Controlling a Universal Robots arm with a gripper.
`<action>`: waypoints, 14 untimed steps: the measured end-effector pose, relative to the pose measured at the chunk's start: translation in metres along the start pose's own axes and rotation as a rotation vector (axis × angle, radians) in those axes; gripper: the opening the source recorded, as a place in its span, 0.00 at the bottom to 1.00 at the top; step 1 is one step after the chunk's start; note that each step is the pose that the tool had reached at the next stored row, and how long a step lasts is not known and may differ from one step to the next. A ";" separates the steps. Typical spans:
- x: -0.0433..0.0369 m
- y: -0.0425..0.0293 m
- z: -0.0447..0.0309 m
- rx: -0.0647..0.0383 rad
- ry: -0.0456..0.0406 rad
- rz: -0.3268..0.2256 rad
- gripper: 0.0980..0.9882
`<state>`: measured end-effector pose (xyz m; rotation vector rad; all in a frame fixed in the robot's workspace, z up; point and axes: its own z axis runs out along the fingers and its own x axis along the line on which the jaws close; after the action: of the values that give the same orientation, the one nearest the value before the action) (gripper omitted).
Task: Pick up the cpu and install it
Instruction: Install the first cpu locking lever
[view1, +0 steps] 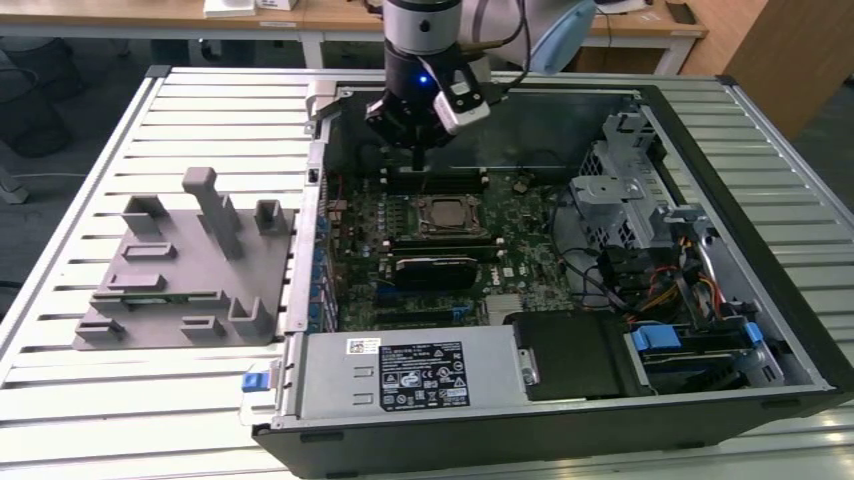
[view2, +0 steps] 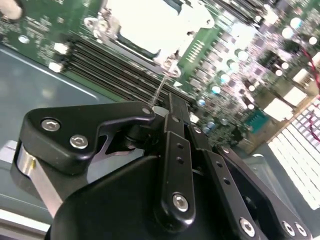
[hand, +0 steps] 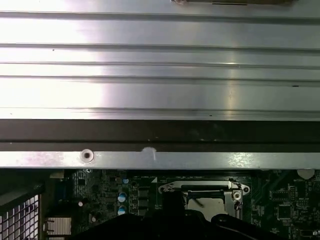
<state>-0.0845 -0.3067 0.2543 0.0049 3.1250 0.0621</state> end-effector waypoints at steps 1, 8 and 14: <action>-0.0022 0.0000 0.0002 0.000 0.0001 -0.005 0.01; -0.0048 -0.0041 0.0007 -0.068 0.0001 -0.010 0.01; -0.0060 -0.0085 0.0025 -0.072 0.0001 -0.010 0.01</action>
<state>-0.0784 -0.3152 0.2516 -0.0113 3.1206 0.1739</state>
